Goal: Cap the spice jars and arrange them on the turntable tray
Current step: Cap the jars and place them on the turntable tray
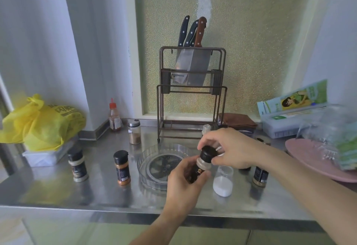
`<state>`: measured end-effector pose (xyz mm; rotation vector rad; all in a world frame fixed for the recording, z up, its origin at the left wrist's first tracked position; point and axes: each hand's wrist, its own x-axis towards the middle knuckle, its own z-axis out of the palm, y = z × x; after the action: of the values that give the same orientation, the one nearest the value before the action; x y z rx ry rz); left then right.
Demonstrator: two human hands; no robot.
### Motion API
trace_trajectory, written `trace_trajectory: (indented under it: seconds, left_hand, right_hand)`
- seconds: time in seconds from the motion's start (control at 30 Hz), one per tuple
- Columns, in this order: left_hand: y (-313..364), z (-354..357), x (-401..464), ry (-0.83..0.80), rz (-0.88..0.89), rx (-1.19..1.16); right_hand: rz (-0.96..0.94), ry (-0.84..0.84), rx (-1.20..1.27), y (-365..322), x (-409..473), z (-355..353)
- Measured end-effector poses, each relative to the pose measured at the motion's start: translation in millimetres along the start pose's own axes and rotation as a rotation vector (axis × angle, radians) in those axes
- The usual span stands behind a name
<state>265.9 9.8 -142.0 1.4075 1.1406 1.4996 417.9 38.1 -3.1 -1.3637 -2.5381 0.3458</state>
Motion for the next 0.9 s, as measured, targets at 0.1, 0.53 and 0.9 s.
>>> trace_trajectory:
  seconds: [0.1,0.53,0.9]
  left_hand:
    - [-5,-5,-3,-0.015,0.003,-0.026]
    - [-14,-16,-1,-0.037,0.008,-0.119]
    - [-13,-23,-2,-0.036,0.026,-0.128]
  right_hand:
    - [0.047,0.016,-0.134,-6,5,5]
    - [0.038,-0.095,-0.074,-13,17,6]
    - [0.074,-0.126,-0.154,-24,20,5]
